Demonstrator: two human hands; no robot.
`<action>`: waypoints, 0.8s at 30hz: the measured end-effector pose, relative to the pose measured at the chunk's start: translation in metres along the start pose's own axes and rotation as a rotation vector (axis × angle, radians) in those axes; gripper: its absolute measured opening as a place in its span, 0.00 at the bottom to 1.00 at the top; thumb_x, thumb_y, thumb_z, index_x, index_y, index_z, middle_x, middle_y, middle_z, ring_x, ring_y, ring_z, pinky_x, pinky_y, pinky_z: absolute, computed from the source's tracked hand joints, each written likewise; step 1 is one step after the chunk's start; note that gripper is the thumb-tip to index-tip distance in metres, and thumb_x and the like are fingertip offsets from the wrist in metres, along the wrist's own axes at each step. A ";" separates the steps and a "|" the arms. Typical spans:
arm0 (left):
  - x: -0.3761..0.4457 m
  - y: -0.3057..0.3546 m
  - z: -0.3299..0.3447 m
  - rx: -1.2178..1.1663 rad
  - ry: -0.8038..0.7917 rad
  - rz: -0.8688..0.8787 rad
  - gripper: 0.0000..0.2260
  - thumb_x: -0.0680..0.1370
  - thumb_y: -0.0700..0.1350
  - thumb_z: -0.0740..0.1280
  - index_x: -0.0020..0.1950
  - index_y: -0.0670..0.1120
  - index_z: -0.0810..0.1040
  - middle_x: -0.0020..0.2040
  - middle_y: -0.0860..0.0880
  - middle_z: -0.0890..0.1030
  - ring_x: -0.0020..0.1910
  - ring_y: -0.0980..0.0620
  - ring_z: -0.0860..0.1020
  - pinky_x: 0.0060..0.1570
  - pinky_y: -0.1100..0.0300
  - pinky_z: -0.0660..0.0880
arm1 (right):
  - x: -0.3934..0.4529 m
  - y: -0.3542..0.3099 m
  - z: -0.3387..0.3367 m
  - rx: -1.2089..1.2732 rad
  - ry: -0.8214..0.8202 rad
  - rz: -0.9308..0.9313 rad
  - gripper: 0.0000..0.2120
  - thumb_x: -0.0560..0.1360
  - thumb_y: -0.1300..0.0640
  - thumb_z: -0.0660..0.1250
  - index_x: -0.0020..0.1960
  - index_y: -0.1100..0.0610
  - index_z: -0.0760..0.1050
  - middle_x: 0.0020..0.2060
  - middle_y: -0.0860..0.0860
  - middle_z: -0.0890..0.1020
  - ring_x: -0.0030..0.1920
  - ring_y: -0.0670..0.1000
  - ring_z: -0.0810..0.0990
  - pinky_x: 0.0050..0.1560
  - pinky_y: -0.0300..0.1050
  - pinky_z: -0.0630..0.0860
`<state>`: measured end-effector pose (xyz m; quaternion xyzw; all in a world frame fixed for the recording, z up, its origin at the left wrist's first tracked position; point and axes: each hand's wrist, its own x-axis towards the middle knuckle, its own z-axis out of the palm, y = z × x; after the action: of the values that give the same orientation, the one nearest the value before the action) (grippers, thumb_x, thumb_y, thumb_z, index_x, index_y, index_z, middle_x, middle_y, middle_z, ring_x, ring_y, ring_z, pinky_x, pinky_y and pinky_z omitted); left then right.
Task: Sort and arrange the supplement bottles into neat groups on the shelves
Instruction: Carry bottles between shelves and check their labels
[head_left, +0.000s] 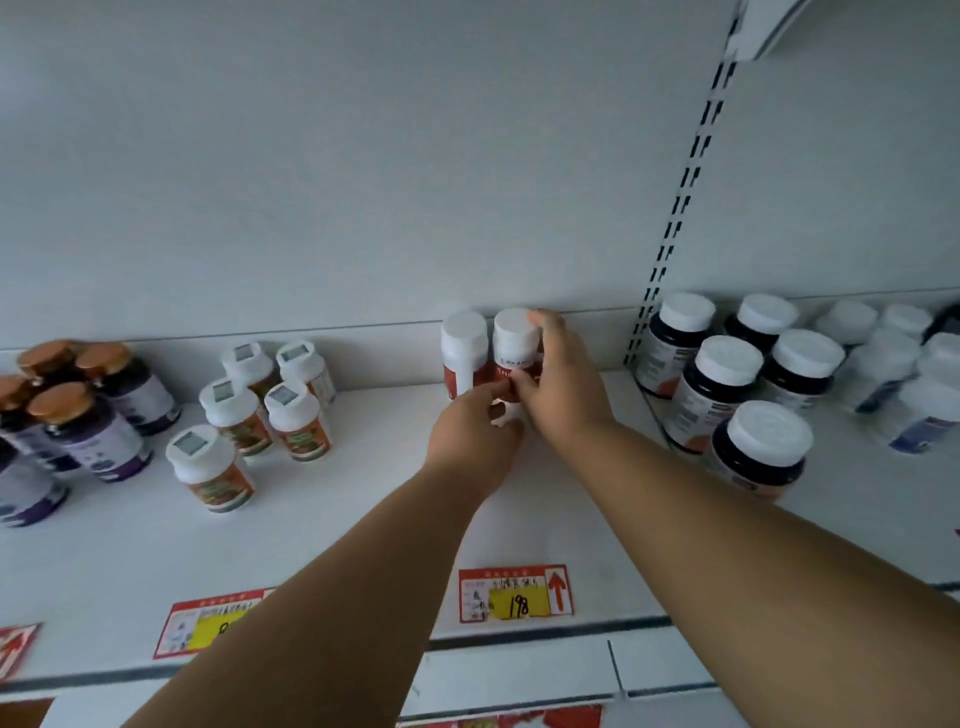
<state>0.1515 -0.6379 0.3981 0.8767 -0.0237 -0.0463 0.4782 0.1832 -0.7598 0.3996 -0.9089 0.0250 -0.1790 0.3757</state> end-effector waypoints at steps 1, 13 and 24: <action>0.001 0.001 -0.001 0.007 -0.003 0.002 0.19 0.78 0.42 0.67 0.69 0.55 0.75 0.58 0.55 0.80 0.59 0.57 0.78 0.49 0.66 0.71 | 0.002 -0.003 0.000 -0.019 -0.010 0.016 0.30 0.74 0.60 0.69 0.72 0.48 0.63 0.62 0.56 0.73 0.57 0.58 0.78 0.53 0.55 0.77; -0.089 0.052 -0.023 0.105 0.108 0.130 0.13 0.77 0.44 0.69 0.59 0.56 0.76 0.53 0.59 0.79 0.50 0.57 0.79 0.43 0.65 0.74 | -0.100 -0.056 -0.101 -0.094 -0.034 -0.070 0.31 0.75 0.58 0.69 0.74 0.47 0.61 0.62 0.54 0.72 0.59 0.54 0.75 0.53 0.46 0.73; -0.259 0.142 0.113 0.019 0.134 0.345 0.15 0.75 0.39 0.71 0.58 0.54 0.77 0.52 0.57 0.80 0.47 0.61 0.78 0.47 0.73 0.71 | -0.253 0.037 -0.298 -0.026 0.046 -0.126 0.27 0.74 0.56 0.70 0.71 0.49 0.67 0.60 0.50 0.72 0.55 0.49 0.76 0.54 0.47 0.76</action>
<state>-0.1172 -0.7869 0.4720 0.8654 -0.1422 0.0948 0.4711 -0.1531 -0.9416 0.4912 -0.9092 -0.0215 -0.2226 0.3512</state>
